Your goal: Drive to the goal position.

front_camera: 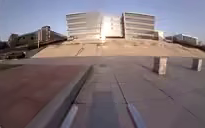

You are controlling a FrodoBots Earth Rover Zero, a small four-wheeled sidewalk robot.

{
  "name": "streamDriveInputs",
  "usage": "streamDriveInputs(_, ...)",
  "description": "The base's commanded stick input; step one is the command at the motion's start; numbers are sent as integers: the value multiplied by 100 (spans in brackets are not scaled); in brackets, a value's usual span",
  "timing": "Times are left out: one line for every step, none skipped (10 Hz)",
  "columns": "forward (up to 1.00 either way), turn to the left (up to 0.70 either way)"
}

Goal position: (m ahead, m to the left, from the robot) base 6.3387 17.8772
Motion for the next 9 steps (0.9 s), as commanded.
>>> streamDriveInputs(70, -14)
streamDriveInputs(70, -14)
streamDriveInputs(70, -14)
streamDriveInputs(70, -14)
streamDriveInputs(70, -14)
streamDriveInputs(70, -14)
streamDriveInputs(70, -14)
streamDriveInputs(70, -14)
streamDriveInputs(70, -14)
